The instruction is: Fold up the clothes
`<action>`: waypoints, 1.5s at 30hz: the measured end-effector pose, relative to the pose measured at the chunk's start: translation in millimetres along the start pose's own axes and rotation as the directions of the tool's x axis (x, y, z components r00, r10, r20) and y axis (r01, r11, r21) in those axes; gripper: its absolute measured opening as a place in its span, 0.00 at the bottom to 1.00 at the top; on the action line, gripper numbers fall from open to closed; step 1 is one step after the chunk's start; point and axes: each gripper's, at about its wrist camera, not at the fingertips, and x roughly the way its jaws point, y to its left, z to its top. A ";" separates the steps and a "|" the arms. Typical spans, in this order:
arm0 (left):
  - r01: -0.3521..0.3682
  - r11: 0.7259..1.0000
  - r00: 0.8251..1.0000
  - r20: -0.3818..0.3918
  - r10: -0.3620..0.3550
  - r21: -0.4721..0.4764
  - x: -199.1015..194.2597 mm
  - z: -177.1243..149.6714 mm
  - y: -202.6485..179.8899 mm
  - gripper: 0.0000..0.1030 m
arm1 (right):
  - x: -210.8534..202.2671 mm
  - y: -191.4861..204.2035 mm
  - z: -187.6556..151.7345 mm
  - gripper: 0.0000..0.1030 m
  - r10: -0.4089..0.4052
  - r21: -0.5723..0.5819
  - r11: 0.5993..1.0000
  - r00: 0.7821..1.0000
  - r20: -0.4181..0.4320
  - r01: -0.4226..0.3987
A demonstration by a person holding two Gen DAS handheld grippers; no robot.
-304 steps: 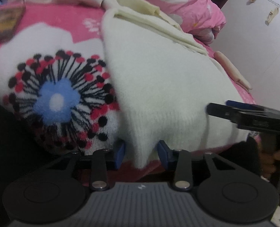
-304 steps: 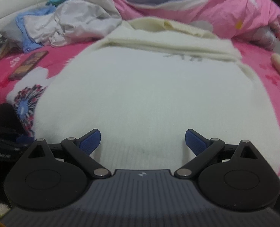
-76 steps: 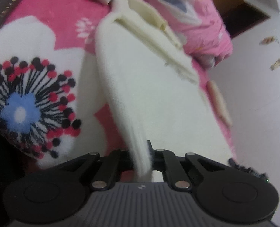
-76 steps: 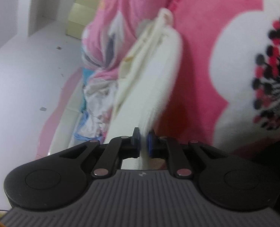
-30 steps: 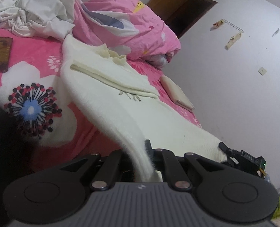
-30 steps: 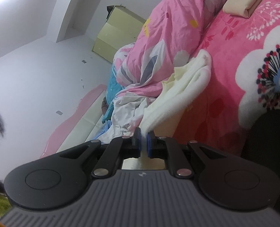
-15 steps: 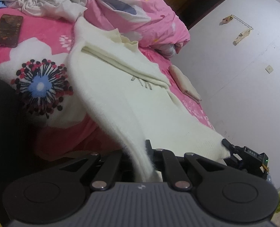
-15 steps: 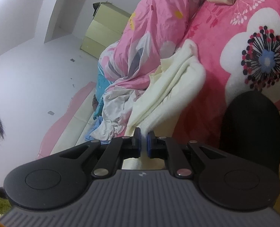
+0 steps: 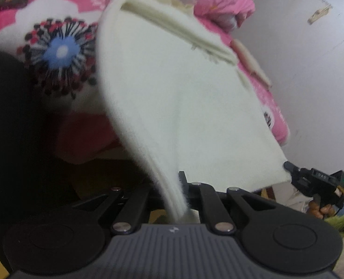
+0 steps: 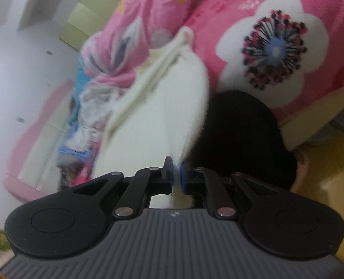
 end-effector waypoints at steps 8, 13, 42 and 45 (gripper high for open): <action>-0.059 0.998 0.994 -0.095 0.056 -0.030 -6.4 10.3 16.9 0.37 | -23.5 -9.8 29.3 0.28 -0.142 -0.008 0.990 0.989 0.039 0.142; -0.134 0.991 0.991 -0.010 0.134 0.014 -40.4 50.9 14.8 0.37 | -10.0 11.6 86.0 0.29 -0.148 -0.122 0.979 0.982 0.116 0.162; -0.352 0.929 0.925 0.193 0.327 0.114 218.8 430.0 -4.0 0.35 | 517.0 156.8 348.6 0.18 -0.080 -0.484 0.869 0.935 -0.346 -0.105; -0.375 0.920 0.914 0.211 0.347 0.111 222.8 430.3 -1.2 0.35 | 533.8 158.2 346.7 0.14 -0.065 -0.465 0.874 0.917 -0.392 -0.137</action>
